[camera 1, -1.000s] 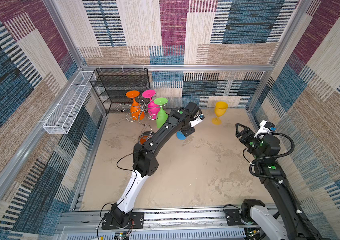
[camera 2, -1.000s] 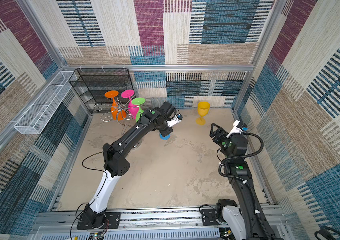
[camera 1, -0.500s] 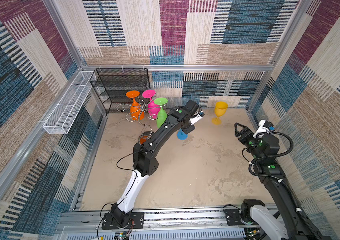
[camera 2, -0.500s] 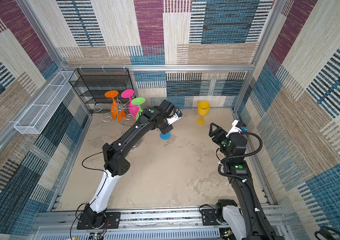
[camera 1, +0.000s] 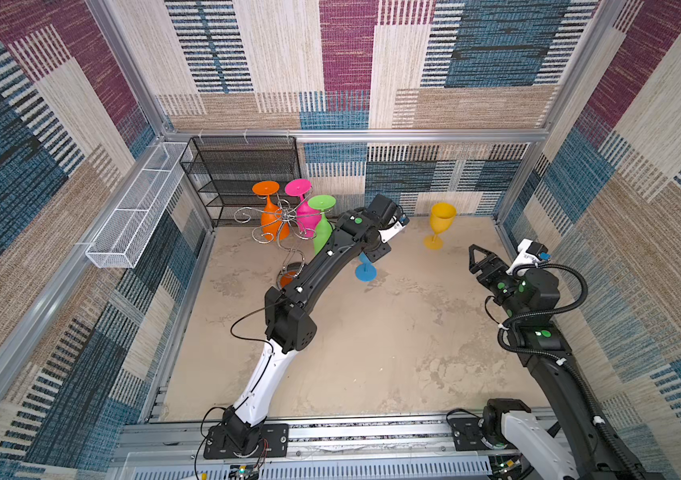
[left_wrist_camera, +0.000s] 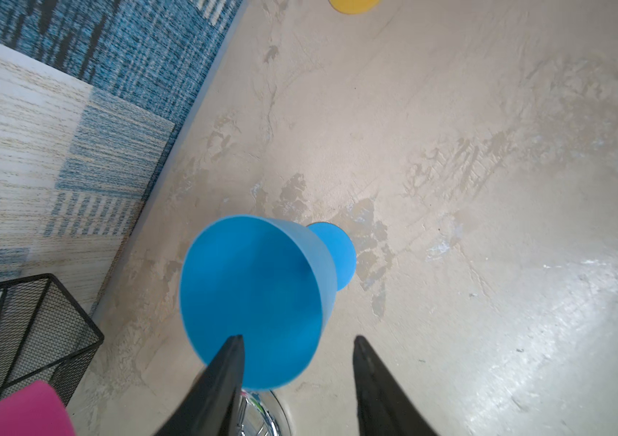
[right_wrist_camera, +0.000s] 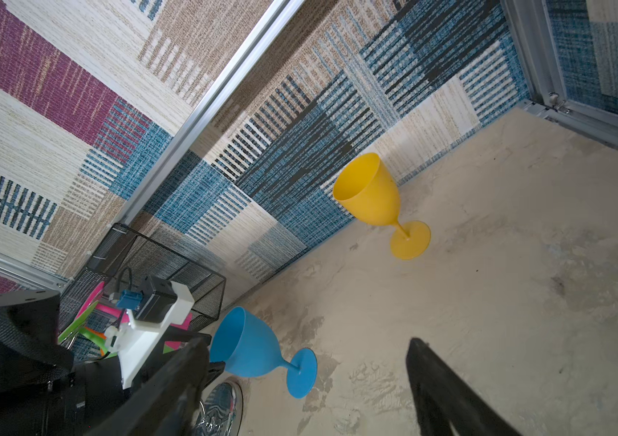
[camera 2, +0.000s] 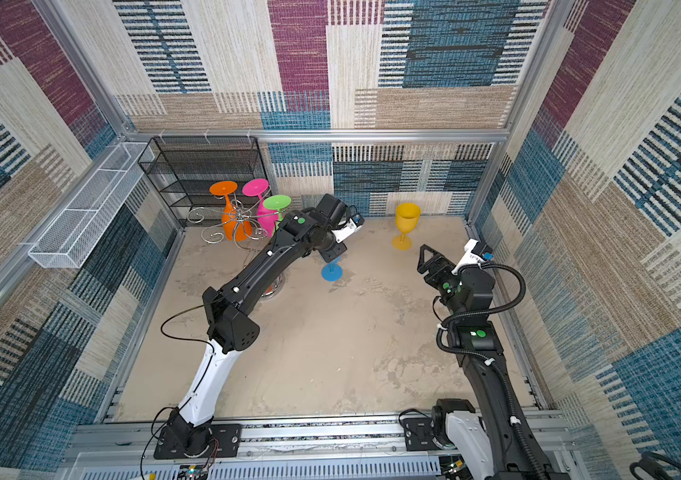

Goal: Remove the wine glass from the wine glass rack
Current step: 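Raise the left gripper toward the rack while the right gripper moves there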

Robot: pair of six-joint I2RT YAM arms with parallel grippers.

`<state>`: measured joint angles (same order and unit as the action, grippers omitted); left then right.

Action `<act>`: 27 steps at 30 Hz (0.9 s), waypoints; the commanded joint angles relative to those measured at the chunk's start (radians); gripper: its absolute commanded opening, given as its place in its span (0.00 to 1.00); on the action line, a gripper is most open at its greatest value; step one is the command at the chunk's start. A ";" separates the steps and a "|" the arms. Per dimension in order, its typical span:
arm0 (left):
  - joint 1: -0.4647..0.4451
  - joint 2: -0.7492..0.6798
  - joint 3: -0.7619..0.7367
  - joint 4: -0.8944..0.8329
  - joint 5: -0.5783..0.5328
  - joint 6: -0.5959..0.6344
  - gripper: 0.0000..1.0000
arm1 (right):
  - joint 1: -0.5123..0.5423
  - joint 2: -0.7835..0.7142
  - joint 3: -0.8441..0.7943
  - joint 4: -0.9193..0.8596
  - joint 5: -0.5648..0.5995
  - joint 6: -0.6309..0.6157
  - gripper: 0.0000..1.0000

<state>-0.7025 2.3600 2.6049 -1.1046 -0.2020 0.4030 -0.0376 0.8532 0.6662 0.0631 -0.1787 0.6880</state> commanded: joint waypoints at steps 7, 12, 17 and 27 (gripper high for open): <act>-0.012 -0.081 0.001 0.032 -0.034 -0.031 0.74 | 0.008 -0.014 0.013 0.018 0.022 -0.011 0.88; -0.038 -0.129 -0.036 0.032 -0.054 -0.031 0.81 | 0.010 -0.030 0.010 0.013 0.029 -0.011 0.90; -0.067 -0.195 -0.101 0.032 -0.038 -0.045 0.85 | 0.013 -0.050 0.009 0.002 0.043 -0.015 0.91; -0.106 -0.309 -0.167 0.032 -0.058 -0.092 0.88 | 0.015 -0.084 -0.005 -0.006 0.052 -0.027 0.96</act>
<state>-0.8066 2.0754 2.4409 -1.0966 -0.2405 0.3580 -0.0231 0.7776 0.6659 0.0551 -0.1398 0.6762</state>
